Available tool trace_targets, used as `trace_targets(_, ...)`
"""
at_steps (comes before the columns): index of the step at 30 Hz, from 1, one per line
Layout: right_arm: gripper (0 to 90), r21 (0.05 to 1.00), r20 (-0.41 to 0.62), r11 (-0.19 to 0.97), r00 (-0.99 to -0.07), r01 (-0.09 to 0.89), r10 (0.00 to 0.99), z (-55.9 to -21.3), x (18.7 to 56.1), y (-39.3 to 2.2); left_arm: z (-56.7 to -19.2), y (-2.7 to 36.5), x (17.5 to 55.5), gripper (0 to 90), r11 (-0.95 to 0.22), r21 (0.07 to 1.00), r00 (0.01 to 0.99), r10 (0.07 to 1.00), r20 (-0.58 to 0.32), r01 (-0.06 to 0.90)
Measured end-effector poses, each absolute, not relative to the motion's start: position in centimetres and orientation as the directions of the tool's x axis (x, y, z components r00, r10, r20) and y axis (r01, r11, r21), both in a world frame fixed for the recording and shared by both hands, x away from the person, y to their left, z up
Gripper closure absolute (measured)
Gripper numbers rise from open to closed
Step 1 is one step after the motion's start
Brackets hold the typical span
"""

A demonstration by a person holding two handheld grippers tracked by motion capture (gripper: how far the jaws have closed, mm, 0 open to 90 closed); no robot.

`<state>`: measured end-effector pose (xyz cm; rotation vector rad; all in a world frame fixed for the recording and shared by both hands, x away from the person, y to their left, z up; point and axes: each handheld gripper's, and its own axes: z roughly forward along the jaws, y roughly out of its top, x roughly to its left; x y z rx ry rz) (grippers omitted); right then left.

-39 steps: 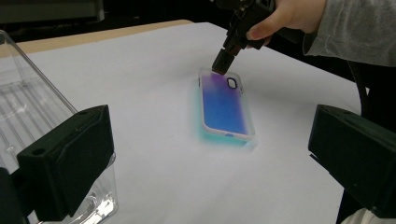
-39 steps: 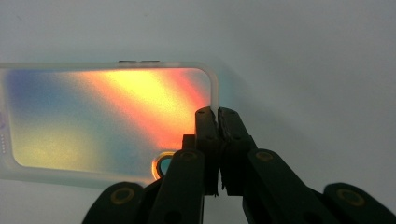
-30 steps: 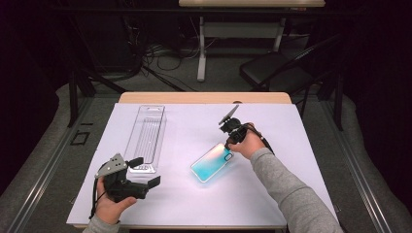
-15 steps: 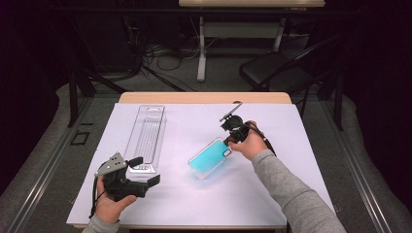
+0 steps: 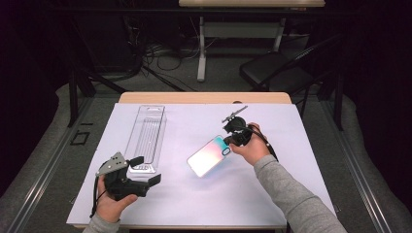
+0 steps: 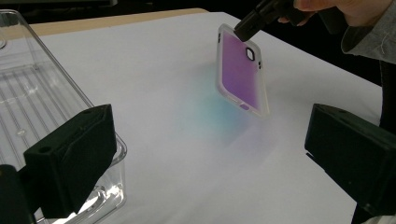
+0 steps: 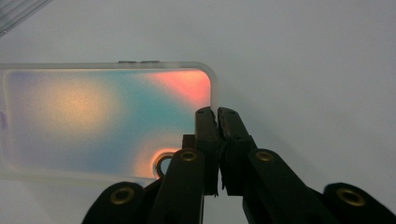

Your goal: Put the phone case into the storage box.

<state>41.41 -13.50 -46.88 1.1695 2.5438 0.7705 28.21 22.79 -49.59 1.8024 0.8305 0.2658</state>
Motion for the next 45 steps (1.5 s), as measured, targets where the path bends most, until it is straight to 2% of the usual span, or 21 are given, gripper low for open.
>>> trace_targets(20, 87.8, 0.663, -0.069, 0.524, -0.654, 0.535, 0.754, -45.2, 39.4, -13.1, -46.6, 20.4, 30.2, 5.8, -0.172, 0.904, 0.738, 0.646, -0.196, 0.390)
trace_targets(29, 87.8, 0.682, -0.085, 0.520, -0.650, 0.514, 0.755, -44.3, 39.3, -13.1, -45.2, 19.3, 32.1, 8.9, -0.164, 0.904, 0.734, 0.648, -0.203, 0.395)
trace_targets(34, 87.8, 0.689, -0.098, 0.524, -0.651, 0.501, 0.753, -43.9, 39.2, -13.0, -44.8, 18.8, 33.0, 14.8, -0.167, 0.904, 0.741, 0.639, -0.205, 0.394)
trace_targets(45, 87.9, 0.700, -0.124, 0.533, -0.654, 0.476, 0.746, -43.1, 39.1, -12.6, -44.1, 17.3, 34.2, 18.0, -0.193, 0.901, 0.755, 0.627, -0.191, 0.389)
